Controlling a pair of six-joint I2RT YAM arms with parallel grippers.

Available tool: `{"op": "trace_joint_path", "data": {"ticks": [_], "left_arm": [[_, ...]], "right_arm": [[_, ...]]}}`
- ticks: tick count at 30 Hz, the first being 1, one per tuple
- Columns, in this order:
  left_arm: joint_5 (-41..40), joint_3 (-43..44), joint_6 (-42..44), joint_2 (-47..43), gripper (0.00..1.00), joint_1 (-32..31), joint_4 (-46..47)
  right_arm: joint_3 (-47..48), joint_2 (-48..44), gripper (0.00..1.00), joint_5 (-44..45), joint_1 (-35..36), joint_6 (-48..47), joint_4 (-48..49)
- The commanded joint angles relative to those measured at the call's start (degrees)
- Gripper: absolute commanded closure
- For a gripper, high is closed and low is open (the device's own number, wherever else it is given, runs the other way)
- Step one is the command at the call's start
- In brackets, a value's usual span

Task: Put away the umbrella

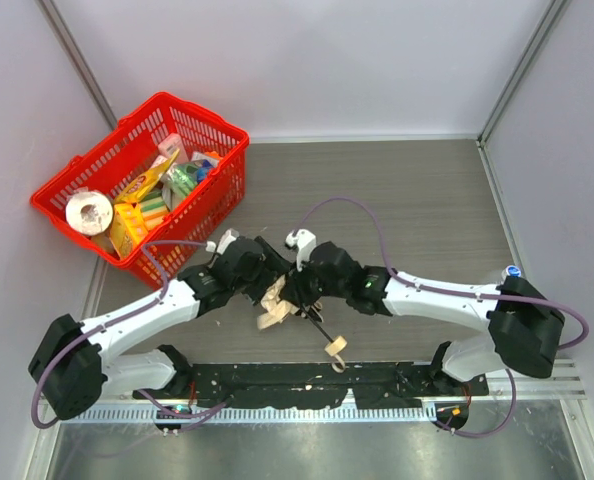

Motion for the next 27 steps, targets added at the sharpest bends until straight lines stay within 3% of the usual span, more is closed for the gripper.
{"op": "trace_joint_path", "data": {"ticks": [1,8,11,14,19,20,23,27], "left_arm": [[1.1,-1.8,4.9,-2.4,0.14,-0.9,11.4],[-1.1,-3.0,8.2,-3.6,0.17,-1.5,14.6],[-2.4,-4.5,9.2,-5.6,0.32,-1.5,16.3],[-2.9,-5.8,9.4,-6.7,0.53,-1.5,18.2],[-1.8,-6.0,10.0,-7.0,0.92,-1.5,21.7],[-1.8,-6.0,10.3,-7.1,0.97,-1.5,22.3],[-2.5,-6.4,10.5,-7.5,1.00,-1.4,23.7],[-3.9,-7.0,9.8,-8.0,1.00,-1.2,27.6]], "right_arm": [[-1.2,-5.6,0.99,-16.2,-6.1,11.7,16.8],[-1.5,-5.3,0.99,-28.6,-10.8,21.2,26.9],[-2.6,-5.7,0.99,-33.5,-12.6,26.2,32.4],[-2.6,-6.3,0.99,-36.9,-12.9,26.7,33.1],[-0.7,-7.4,0.98,-37.0,-12.9,22.1,24.2],[-0.3,-8.2,0.94,-35.4,-12.9,21.4,22.4],[-0.2,-9.6,0.63,-33.5,-12.9,21.7,18.9],[-0.1,-12.4,0.46,-29.0,-12.9,25.6,16.0]]}}
